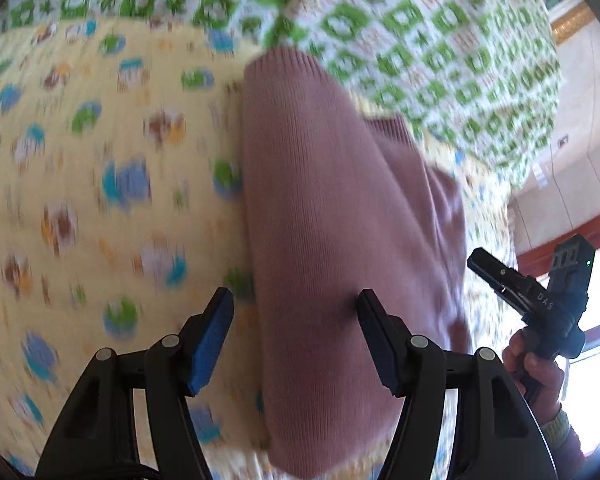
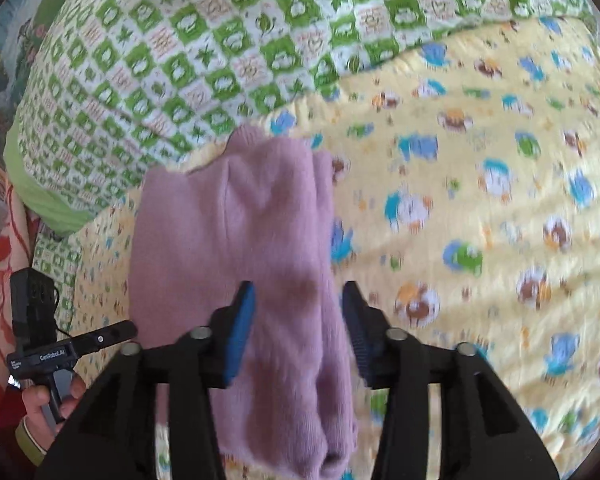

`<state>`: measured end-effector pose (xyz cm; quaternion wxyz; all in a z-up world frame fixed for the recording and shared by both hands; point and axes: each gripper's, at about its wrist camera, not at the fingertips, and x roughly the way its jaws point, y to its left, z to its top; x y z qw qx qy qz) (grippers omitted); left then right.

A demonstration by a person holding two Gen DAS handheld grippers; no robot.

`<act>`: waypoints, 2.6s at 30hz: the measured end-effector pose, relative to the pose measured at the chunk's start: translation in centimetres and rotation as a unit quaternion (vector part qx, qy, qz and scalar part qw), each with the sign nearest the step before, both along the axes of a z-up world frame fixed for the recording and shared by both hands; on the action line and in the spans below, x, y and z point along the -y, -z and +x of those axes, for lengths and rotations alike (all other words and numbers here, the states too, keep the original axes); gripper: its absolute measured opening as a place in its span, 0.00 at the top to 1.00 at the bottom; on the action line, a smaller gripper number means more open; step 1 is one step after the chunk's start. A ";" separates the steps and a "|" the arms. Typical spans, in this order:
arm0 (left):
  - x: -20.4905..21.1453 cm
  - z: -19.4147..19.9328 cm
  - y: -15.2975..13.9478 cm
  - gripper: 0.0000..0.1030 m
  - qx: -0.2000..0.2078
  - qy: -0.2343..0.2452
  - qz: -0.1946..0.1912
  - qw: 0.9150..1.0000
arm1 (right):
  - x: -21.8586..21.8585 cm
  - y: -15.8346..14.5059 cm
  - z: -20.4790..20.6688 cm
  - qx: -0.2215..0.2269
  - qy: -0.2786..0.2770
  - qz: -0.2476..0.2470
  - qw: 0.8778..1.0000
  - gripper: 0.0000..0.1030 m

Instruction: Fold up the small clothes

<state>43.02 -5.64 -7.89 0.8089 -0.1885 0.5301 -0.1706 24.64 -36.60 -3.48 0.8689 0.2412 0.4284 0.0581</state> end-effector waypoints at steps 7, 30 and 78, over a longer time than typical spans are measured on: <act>0.4 6.8 -1.0 0.37 0.015 -0.015 0.019 1.000 | 0.2 0.4 5.6 0.013 -0.010 0.014 1.000 0.92; -1.7 5.1 -0.1 0.45 0.002 -0.035 0.010 0.999 | 2.5 0.1 2.3 0.007 0.037 0.049 0.998 0.49; 2.7 -0.1 6.9 0.24 -0.080 -0.037 -0.087 0.992 | 0.2 6.1 2.9 -0.050 -0.057 0.091 0.993 0.30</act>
